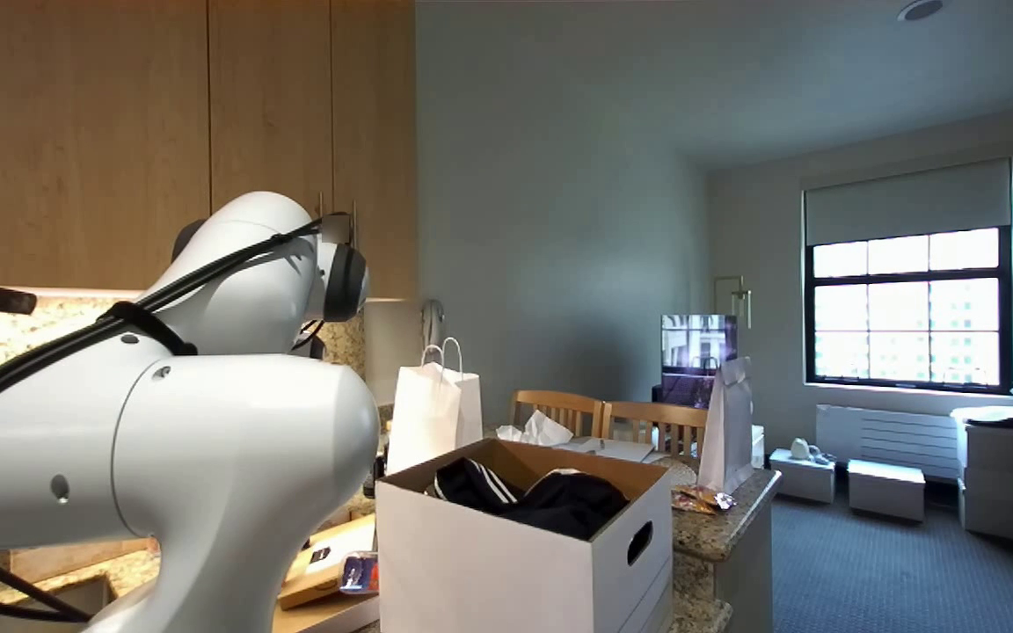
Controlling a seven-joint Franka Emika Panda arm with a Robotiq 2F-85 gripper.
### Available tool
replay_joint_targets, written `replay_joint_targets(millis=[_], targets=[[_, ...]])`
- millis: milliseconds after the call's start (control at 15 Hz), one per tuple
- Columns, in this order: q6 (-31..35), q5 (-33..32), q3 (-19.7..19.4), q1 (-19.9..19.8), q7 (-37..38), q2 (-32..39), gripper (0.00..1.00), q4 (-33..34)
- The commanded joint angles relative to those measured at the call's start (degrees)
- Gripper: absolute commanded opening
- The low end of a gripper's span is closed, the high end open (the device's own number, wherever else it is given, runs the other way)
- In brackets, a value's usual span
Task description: Put the water bottles into the box
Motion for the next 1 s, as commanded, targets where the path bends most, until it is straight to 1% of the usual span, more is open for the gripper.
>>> replay_joint_targets(millis=[0, 67, 133, 200, 400, 467, 600, 733, 800, 933], targets=[[-0.7, 0.8, 0.9, -0.7, -2.0, -0.8, 0.74, -1.0], [-1.0, 0.9, 1.1, -0.7, -2.2, -0.7, 0.75, -1.0], [-1.4, 1.2, 1.4, -0.9, -2.6, -0.7, 0.73, -1.1], [-1.8, 1.5, 1.7, -1.0, -2.9, -0.7, 0.68, -1.1], [-4.1, 3.3, 2.8, -1.9, -4.9, -0.9, 0.45, -1.5], [-5.0, 4.0, 3.0, -2.1, -5.7, -0.8, 0.40, -1.4], [-6.5, 4.8, 3.2, -2.4, -7.1, -0.5, 0.27, -0.9], [-6.5, 4.9, 3.0, -2.7, -7.9, -0.7, 0.13, -0.9], [-6.2, 5.1, 3.1, -3.1, -8.5, -0.6, 0.08, -1.0], [-6.1, 5.0, 2.9, -3.4, -9.0, -0.4, 0.04, -0.7]])
